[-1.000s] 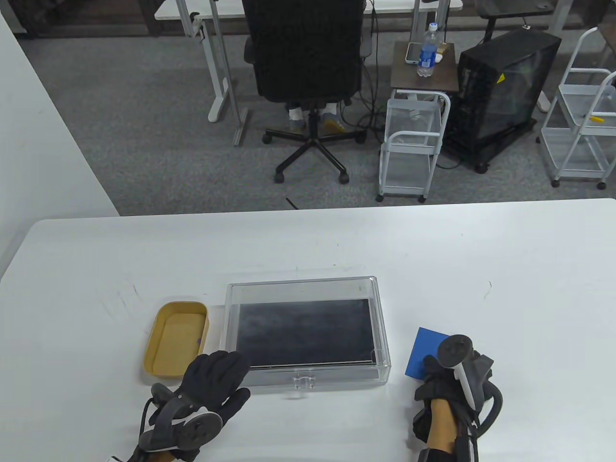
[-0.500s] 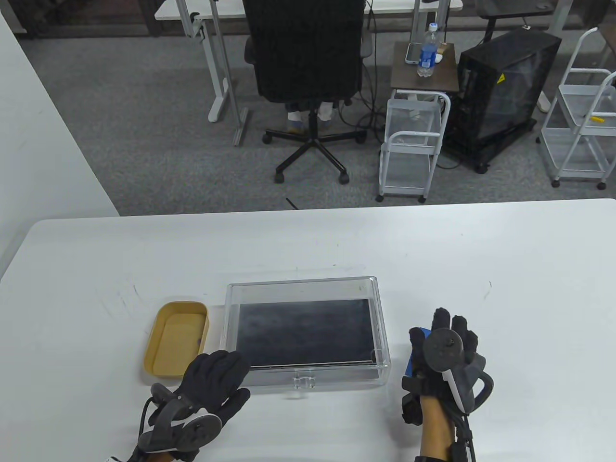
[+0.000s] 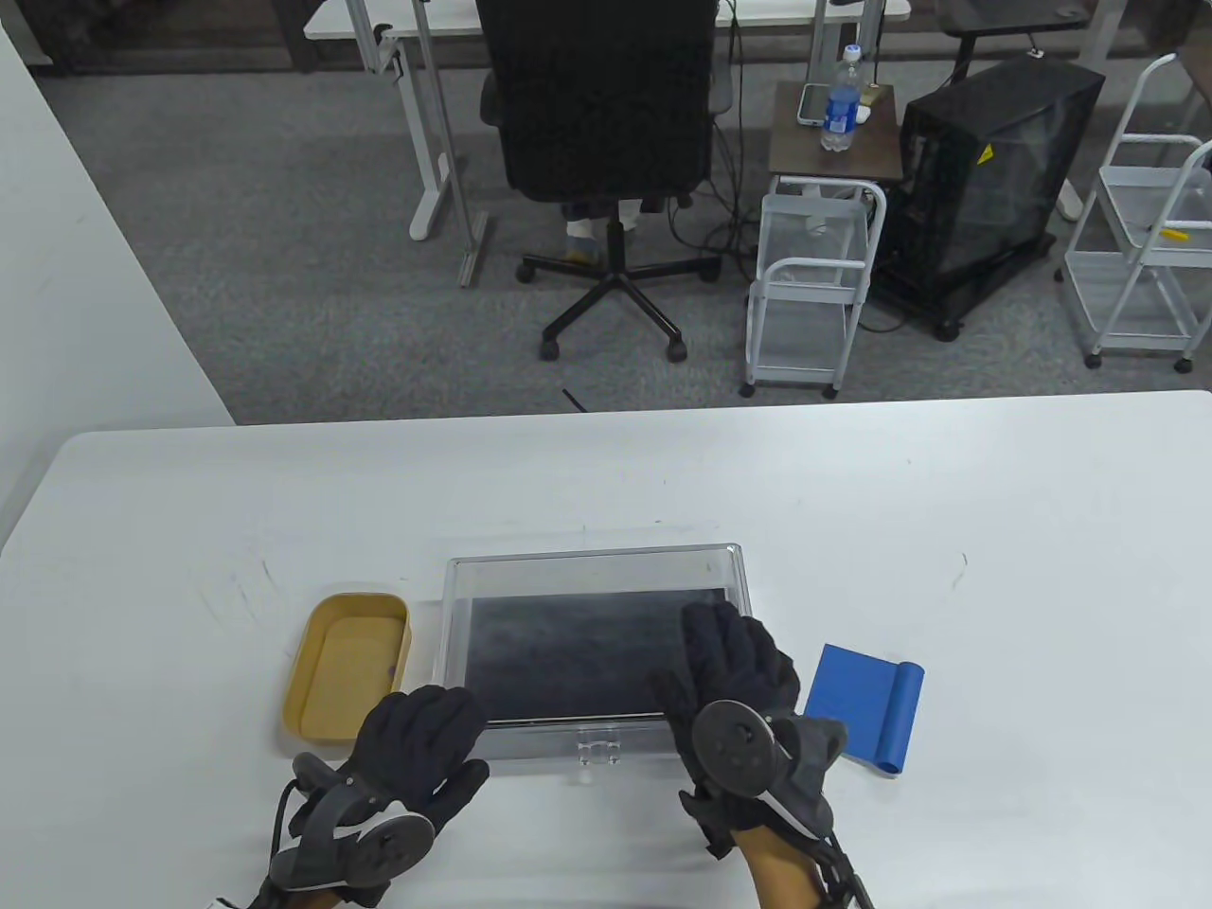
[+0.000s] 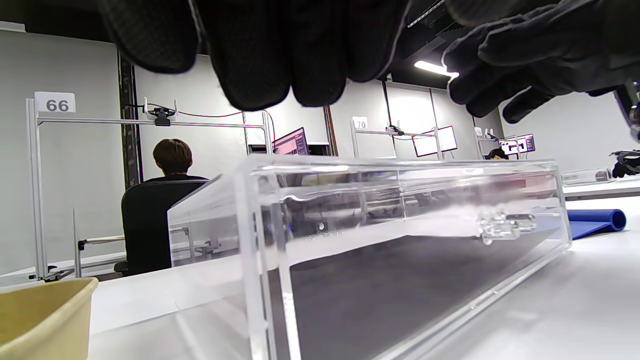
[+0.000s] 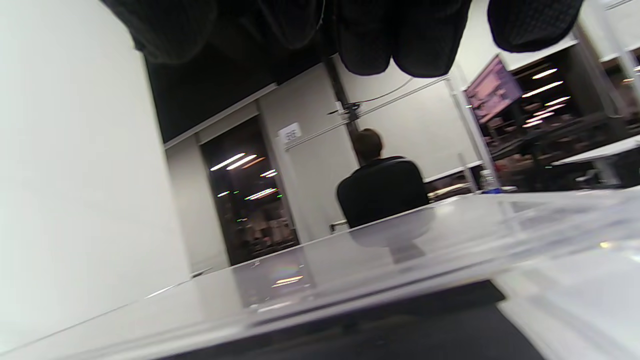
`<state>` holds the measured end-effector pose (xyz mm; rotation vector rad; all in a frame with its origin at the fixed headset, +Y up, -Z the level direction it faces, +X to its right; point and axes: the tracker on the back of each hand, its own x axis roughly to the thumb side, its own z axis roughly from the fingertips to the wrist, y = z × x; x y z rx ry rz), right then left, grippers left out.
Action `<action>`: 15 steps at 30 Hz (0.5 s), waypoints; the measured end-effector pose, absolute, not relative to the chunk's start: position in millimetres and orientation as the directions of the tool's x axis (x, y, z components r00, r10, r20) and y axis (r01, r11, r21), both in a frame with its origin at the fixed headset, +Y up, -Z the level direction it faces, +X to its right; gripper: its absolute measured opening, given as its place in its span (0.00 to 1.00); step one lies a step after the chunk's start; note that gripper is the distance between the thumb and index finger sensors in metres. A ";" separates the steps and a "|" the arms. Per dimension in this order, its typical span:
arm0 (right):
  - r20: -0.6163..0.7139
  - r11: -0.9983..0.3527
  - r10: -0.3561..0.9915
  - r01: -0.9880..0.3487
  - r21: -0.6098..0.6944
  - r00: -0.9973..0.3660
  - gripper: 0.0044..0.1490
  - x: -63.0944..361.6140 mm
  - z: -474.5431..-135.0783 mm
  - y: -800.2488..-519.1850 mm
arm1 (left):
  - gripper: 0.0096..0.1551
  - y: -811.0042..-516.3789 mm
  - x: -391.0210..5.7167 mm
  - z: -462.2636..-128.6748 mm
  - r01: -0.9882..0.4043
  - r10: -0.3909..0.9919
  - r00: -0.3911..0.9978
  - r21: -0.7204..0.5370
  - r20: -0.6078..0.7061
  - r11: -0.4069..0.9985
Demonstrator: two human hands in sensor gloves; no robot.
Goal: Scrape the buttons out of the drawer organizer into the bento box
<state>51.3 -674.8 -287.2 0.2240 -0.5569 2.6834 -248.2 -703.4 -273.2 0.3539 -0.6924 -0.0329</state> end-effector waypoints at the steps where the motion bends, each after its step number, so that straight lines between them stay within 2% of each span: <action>1: 0.250 -0.850 0.334 -0.406 -0.337 -0.909 0.45 46.0 -285.8 -675.4 | 0.36 -703.3 -248.2 -273.2 -0.086 -0.148 0.772 0.331 0.619 0.940; 8: 0.393 -0.896 0.259 -0.371 -0.244 -0.882 0.46 0.8 -274.8 -686.4 | 0.36 -702.3 -248.7 -272.9 -0.080 -0.167 0.770 0.354 0.615 0.932; 15: 0.455 -0.938 0.197 -0.302 -0.170 -0.868 0.47 -18.6 -272.6 -699.1 | 0.36 -702.3 -249.6 -273.2 -0.073 -0.178 0.774 0.366 0.607 0.928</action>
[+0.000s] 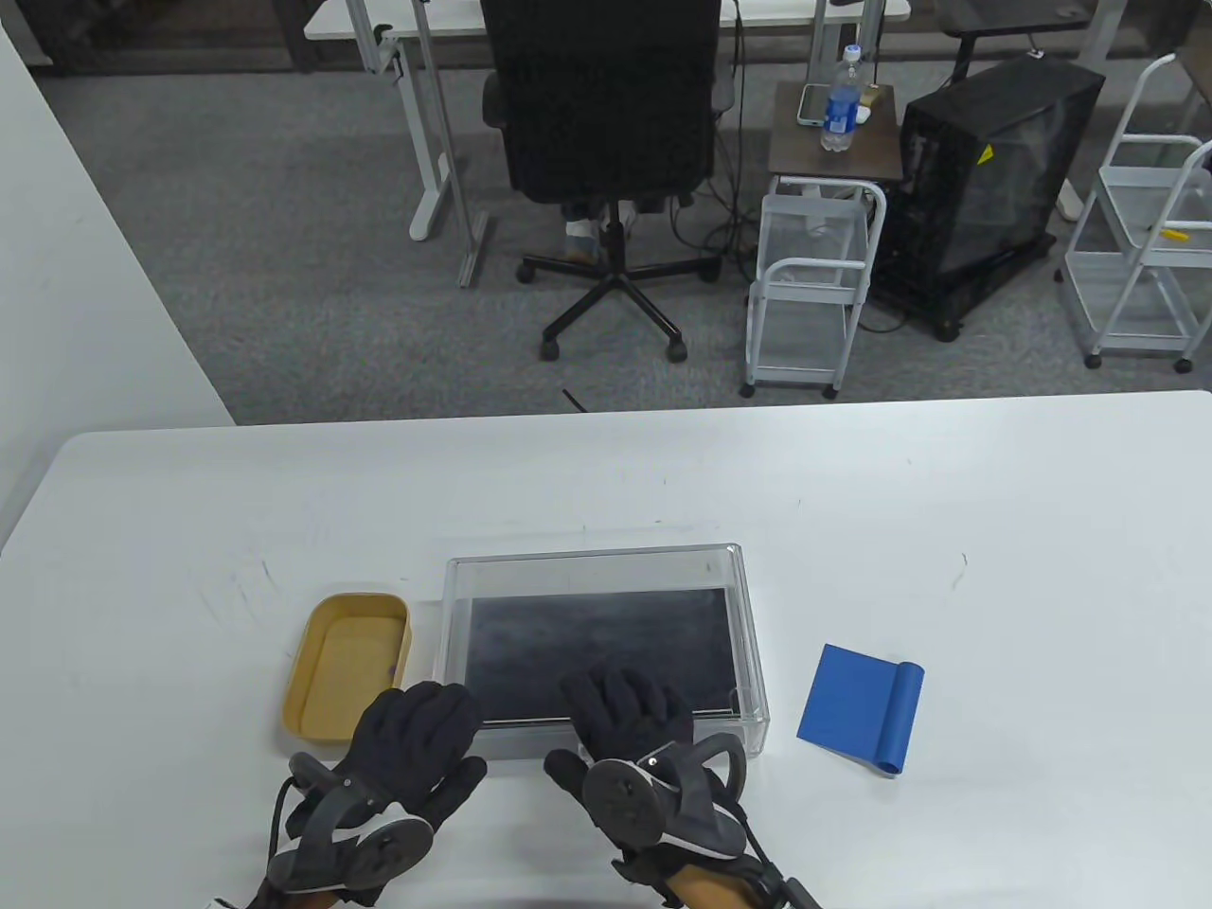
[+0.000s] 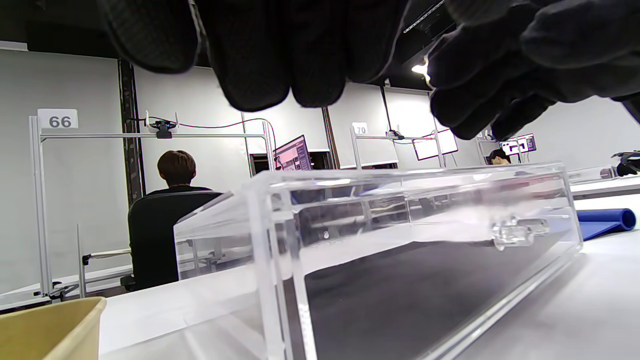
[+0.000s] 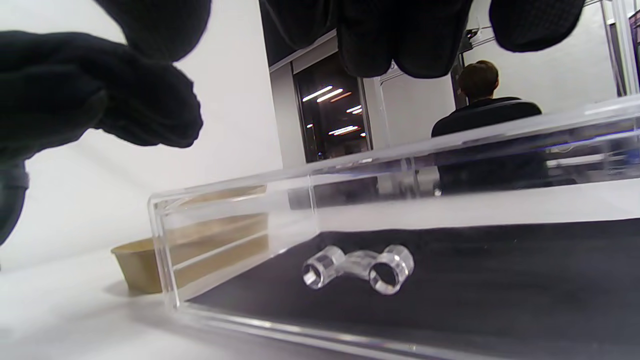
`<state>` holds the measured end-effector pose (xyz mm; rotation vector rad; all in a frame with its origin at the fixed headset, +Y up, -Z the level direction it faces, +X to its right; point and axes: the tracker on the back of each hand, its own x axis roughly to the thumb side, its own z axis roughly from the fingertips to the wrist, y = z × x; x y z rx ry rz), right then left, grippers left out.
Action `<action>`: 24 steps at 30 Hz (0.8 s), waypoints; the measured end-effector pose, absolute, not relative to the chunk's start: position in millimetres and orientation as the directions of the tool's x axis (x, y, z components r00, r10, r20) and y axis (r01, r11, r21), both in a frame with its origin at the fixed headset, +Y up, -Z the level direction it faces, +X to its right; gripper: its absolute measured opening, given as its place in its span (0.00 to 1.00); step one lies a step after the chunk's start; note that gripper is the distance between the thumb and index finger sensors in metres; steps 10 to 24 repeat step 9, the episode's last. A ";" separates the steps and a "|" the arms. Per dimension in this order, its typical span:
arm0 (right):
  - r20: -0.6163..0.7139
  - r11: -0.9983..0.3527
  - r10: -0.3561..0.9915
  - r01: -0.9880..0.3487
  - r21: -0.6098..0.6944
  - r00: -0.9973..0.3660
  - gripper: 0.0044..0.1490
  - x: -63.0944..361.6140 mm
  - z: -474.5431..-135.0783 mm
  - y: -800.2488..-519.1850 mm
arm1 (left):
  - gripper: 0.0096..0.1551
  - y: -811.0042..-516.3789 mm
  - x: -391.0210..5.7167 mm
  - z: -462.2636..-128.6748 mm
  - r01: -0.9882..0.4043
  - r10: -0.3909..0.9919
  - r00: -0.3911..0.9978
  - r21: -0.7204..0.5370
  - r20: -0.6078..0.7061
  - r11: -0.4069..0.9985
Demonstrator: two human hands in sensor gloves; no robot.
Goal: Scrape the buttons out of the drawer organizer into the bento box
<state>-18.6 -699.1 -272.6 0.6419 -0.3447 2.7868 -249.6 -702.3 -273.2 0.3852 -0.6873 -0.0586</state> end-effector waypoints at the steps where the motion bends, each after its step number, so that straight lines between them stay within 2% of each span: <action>1: 0.455 -0.938 0.194 -0.300 -0.174 -0.869 0.47 -18.5 -272.4 -698.6 | 0.36 -702.2 -249.9 -273.2 -0.073 -0.178 0.775 0.366 0.606 0.928; 24: 0.459 -0.937 0.182 -0.294 -0.186 -0.869 0.47 -18.6 -271.4 -696.4 | 0.35 -701.8 -251.2 -273.2 -0.070 -0.181 0.780 0.372 0.599 0.926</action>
